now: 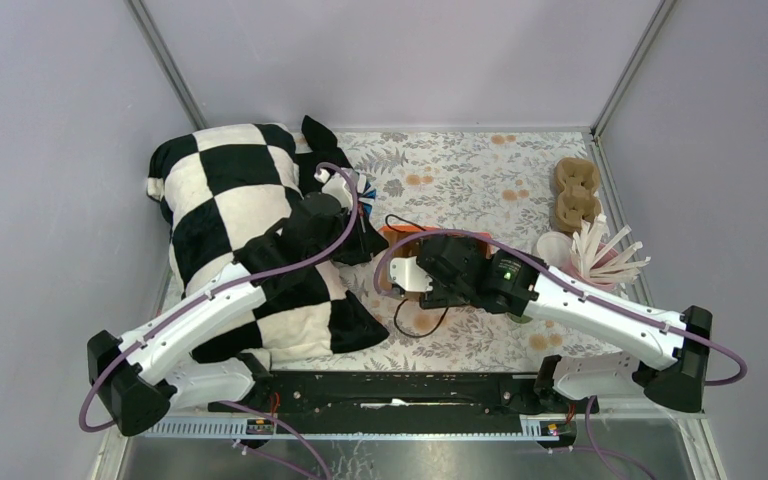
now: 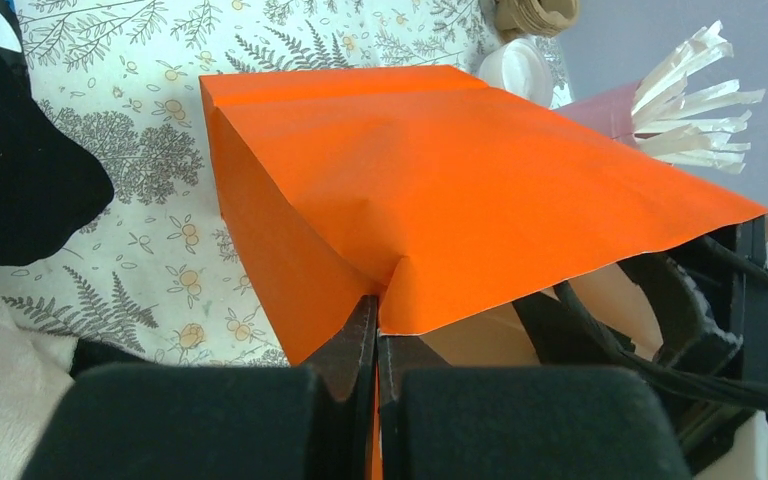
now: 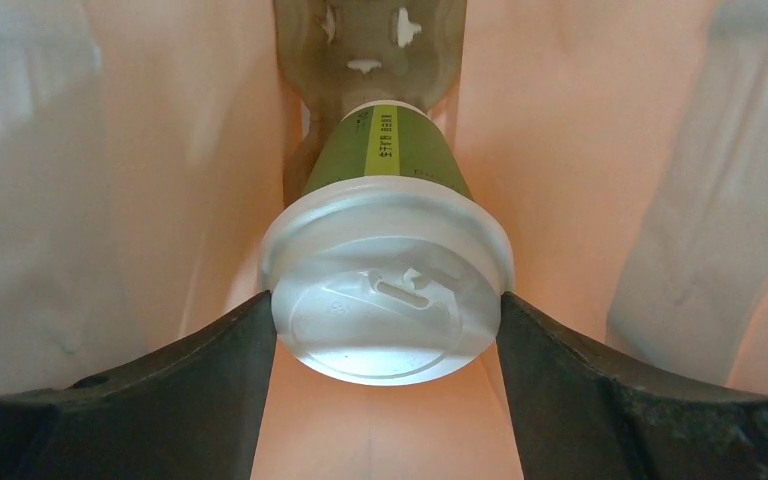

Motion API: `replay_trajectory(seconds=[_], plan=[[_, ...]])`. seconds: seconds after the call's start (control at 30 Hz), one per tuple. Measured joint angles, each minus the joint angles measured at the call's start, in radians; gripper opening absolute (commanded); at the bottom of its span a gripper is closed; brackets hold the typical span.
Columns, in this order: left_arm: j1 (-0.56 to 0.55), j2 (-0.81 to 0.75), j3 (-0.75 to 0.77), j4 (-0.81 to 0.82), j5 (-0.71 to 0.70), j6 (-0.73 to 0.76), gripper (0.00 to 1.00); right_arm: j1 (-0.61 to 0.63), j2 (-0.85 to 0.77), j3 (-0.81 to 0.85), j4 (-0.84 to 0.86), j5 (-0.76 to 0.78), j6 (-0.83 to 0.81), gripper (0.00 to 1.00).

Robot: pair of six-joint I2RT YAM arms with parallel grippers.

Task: Pack the takeout coffee

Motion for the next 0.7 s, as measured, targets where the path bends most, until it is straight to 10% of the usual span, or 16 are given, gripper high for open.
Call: replay_trajectory(seconds=[0.7], plan=[[-0.084,-0.047,-0.083,0.079,-0.134,0.017,0.0,-0.108,-0.018,-0.144,0.122,0.068,-0.005,0.42]])
